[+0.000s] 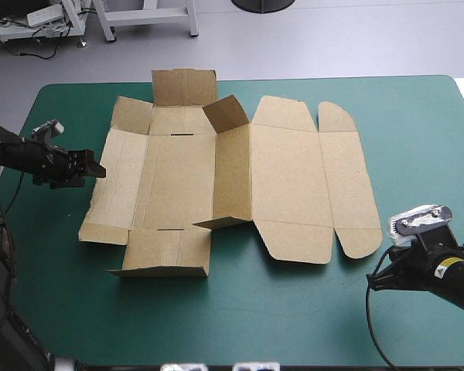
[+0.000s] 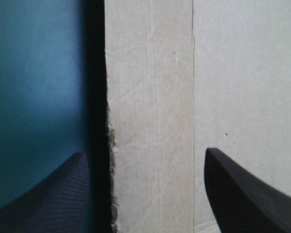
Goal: Fold the box
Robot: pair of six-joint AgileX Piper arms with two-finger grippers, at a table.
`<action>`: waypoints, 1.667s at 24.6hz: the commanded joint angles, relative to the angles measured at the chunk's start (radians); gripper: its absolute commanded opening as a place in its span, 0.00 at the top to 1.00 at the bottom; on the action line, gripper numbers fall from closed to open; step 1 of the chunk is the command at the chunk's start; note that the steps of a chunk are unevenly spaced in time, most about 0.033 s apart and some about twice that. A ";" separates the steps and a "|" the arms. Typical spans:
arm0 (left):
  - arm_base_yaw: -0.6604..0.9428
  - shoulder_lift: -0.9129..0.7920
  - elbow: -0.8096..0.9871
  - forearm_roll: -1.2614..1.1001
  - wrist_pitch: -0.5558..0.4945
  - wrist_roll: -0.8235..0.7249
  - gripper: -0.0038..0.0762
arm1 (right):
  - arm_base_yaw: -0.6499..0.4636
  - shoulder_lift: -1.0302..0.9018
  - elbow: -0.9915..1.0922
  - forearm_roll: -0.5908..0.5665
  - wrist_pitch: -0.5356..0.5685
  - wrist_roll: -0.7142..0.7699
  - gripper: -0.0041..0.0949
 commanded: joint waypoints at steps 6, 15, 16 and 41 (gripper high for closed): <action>0.000 -0.015 0.029 -0.095 0.071 0.014 0.34 | 0.000 -0.001 -0.026 0.008 -0.045 -0.008 0.98; -0.044 -0.017 0.141 -0.142 0.073 0.053 0.40 | 0.000 -0.001 -0.026 0.008 -0.047 -0.008 0.98; -0.063 -0.017 0.141 -0.144 0.073 0.054 0.40 | 0.000 -0.001 -0.026 0.008 -0.047 -0.008 0.98; -0.141 -0.027 -0.027 -0.194 0.066 0.220 0.95 | 0.000 -0.001 -0.026 0.035 -0.019 -0.020 0.98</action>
